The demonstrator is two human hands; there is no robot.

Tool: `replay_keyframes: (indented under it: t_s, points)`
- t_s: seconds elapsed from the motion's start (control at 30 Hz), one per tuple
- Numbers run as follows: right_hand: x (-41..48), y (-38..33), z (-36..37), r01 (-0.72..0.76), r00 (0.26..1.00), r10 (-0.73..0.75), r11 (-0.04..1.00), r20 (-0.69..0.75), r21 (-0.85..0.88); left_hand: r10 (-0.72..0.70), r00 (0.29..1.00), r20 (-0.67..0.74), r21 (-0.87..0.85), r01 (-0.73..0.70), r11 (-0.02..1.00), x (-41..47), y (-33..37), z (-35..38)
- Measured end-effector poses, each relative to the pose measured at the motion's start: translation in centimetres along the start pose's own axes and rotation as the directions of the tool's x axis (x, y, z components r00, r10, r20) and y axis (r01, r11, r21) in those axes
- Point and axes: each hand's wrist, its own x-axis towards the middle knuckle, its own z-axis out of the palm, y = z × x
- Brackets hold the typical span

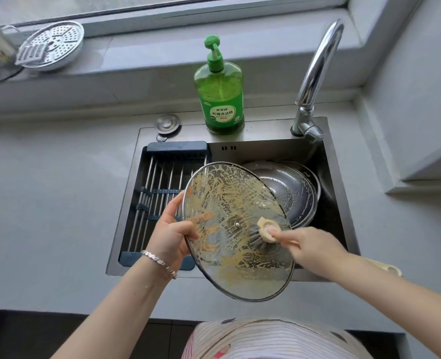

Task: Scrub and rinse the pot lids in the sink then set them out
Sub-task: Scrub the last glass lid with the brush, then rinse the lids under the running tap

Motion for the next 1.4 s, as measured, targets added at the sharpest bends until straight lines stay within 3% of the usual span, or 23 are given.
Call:
replay_keyframes:
  t_s: [0.13, 0.23, 0.3, 0.4, 0.5, 0.6, 0.73, 0.87, 1.03, 1.4]
  points:
    - [1.6, 2.6, -0.7, -0.221, 0.965, 0.22, 0.975, -0.144, 0.01, -0.013, 1.0, -0.009, -0.006, 0.013, 1.0, 0.0, 0.0, 0.5]
    - [0.9, 0.2, 0.3, -0.033, 0.997, 0.038, 0.997, -0.07, 0.072, -0.02, 1.0, -0.022, 0.014, 0.02, 1.0, 0.2, 0.0, 1.5]
    - [0.9, 0.3, 0.1, 0.003, 0.998, 0.002, 0.997, -0.061, 0.082, -0.026, 0.999, -0.031, 0.027, 0.027, 0.999, 0.2, 0.2, 1.9]
    - [2.3, 4.8, 0.0, -0.199, 0.974, 0.211, 0.972, -0.088, 0.128, -0.027, 0.999, -0.045, 0.023, 0.028, 0.999, 0.3, 0.6, 2.3]
    - [2.6, 8.6, -0.2, -0.419, 0.904, 0.428, 0.888, -0.005, 0.189, -0.025, 0.997, -0.07, 0.021, 0.027, 0.999, 0.7, 0.8, 2.8]
    - [3.4, 10.4, -2.0, -0.487, 0.842, 0.534, 0.809, -0.068, 0.328, -0.029, 0.995, -0.092, 0.001, 0.029, 1.0, 1.8, 1.2, 3.3]
    - [6.2, 9.8, -7.3, -0.311, 0.824, 0.451, 0.866, -0.342, 0.39, -0.023, 0.996, -0.09, 0.047, 0.027, 0.999, 2.9, 2.4, 4.9]
    - [9.7, 7.5, -11.4, -0.13, 0.811, 0.27, 0.948, -0.519, 0.29, 0.04, 0.992, -0.117, 0.138, -0.023, 0.99, 3.8, 3.6, 6.6]
    - [14.2, 6.9, -12.3, -0.19, 0.862, 0.268, 0.958, -0.431, 0.216, 0.114, 0.98, -0.161, 0.25, -0.072, 0.966, 4.4, 4.8, 8.2]
    - [13.8, 8.4, -10.9, -0.209, 0.85, 0.249, 0.968, -0.464, 0.137, 0.071, 0.975, -0.209, 0.258, -0.014, 0.966, 5.2, 5.6, 8.5]
